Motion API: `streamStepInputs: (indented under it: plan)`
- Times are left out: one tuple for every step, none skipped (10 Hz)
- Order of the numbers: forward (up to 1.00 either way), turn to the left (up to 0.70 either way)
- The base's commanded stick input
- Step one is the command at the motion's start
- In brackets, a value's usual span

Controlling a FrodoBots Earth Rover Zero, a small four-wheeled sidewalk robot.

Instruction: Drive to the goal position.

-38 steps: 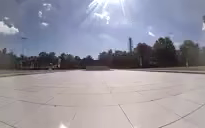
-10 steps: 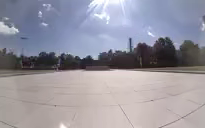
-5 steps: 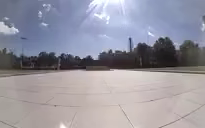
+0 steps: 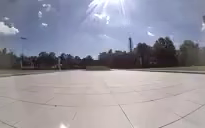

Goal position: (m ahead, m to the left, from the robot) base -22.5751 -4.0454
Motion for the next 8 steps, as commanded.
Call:
streamStepInputs:
  plan:
    - [0.04, 0.0]
    - [0.05, 0.0]
    - [0.04, 0.0]
    - [0.05, 0.0]
    - [0.04, 0.0]
    - [0.04, 0.0]
    - [0.04, 0.0]
    - [0.04, 0.0]
